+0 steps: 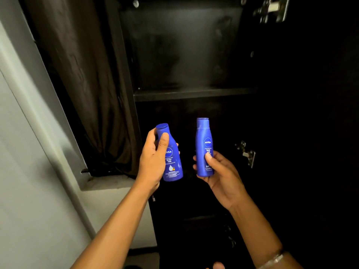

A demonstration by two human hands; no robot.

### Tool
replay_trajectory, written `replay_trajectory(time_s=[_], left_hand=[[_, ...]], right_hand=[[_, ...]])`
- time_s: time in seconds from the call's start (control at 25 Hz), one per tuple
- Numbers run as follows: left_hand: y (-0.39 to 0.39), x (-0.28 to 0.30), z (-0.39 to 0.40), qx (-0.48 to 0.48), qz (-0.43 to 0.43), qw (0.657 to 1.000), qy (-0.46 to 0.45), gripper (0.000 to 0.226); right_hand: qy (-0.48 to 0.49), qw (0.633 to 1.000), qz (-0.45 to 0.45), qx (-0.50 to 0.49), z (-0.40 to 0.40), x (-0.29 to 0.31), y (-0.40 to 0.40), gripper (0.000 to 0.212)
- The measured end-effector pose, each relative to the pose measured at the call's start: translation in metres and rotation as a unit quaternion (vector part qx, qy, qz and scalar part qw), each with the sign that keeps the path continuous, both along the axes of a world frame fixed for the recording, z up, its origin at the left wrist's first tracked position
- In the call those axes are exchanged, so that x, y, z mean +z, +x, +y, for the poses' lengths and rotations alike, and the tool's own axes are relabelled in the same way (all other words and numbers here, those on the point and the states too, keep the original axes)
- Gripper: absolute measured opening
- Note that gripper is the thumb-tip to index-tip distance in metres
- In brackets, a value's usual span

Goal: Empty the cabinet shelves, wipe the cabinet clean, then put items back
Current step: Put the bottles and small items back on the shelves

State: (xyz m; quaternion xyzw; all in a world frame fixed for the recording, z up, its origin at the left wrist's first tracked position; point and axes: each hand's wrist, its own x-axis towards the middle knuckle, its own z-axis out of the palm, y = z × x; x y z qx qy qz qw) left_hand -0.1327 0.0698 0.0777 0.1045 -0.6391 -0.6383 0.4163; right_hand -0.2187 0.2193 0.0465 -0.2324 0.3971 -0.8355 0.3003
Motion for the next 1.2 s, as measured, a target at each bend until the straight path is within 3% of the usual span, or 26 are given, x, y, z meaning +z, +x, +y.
replay_trajectory(time_s=[0.2, 0.36, 0.52, 0.72, 1.2], left_hand=[[-0.011, 0.045, 0.007, 0.018, 0.028, 0.998, 0.049, 0.019], [-0.005, 0.079, 0.004, -0.109, 0.034, 0.990, 0.083, 0.016], [0.005, 0.119, -0.008, -0.214, 0.062, 0.973, 0.066, 0.020], [-0.011, 0.158, -0.043, -0.108, 0.085, 0.989, -0.051, 0.019], [-0.093, 0.199, -0.069, -0.069, 0.102, 0.992, -0.038, 0.036]], right_hand=[[-0.021, 1.000, 0.017, -0.005, -0.006, 0.041, -0.004, 0.031], [-0.048, 0.998, 0.022, -0.014, -0.011, 0.075, -0.005, 0.010], [-0.052, 0.992, 0.095, -0.057, -0.022, 0.112, -0.009, 0.009], [-0.010, 0.973, 0.182, -0.138, -0.048, 0.154, -0.020, 0.018], [-0.012, 0.962, 0.219, -0.162, -0.055, 0.185, -0.062, 0.015]])
